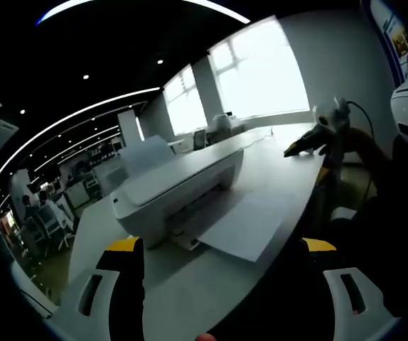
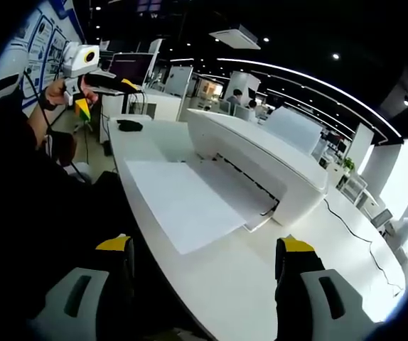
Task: Remove the paper from the printer output slot and place it on top of the printer
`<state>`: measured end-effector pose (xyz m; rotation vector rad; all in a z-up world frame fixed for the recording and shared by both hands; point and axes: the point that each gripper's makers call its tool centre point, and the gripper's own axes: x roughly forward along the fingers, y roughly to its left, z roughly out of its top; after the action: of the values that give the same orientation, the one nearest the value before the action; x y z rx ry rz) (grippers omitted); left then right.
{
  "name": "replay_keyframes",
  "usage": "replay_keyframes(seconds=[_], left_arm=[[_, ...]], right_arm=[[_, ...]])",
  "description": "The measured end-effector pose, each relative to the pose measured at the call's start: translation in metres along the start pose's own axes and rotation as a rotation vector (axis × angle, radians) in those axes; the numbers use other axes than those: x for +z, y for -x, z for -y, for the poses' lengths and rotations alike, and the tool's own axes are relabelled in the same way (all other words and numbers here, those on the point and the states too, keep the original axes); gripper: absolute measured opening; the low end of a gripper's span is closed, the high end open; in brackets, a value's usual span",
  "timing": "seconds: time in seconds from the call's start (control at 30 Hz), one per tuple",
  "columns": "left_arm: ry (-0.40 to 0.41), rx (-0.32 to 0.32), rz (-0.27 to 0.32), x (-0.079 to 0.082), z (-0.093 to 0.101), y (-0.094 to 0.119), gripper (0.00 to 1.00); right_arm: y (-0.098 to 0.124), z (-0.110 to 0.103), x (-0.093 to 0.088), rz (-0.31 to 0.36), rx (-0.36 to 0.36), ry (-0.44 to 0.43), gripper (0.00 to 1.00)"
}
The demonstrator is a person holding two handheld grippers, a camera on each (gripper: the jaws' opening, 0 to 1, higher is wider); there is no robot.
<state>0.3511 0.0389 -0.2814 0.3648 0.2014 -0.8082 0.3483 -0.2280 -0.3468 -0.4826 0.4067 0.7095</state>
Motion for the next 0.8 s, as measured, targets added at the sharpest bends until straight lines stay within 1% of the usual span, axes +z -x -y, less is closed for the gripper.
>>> replay_keyframes(seconds=[0.8], left_arm=[[0.0,-0.006,-0.003,-0.0017,0.0011,-0.0011,0.92]], right_arm=[[-0.0033,-0.0035,-0.001,-0.005,0.01,0.001,0.76]])
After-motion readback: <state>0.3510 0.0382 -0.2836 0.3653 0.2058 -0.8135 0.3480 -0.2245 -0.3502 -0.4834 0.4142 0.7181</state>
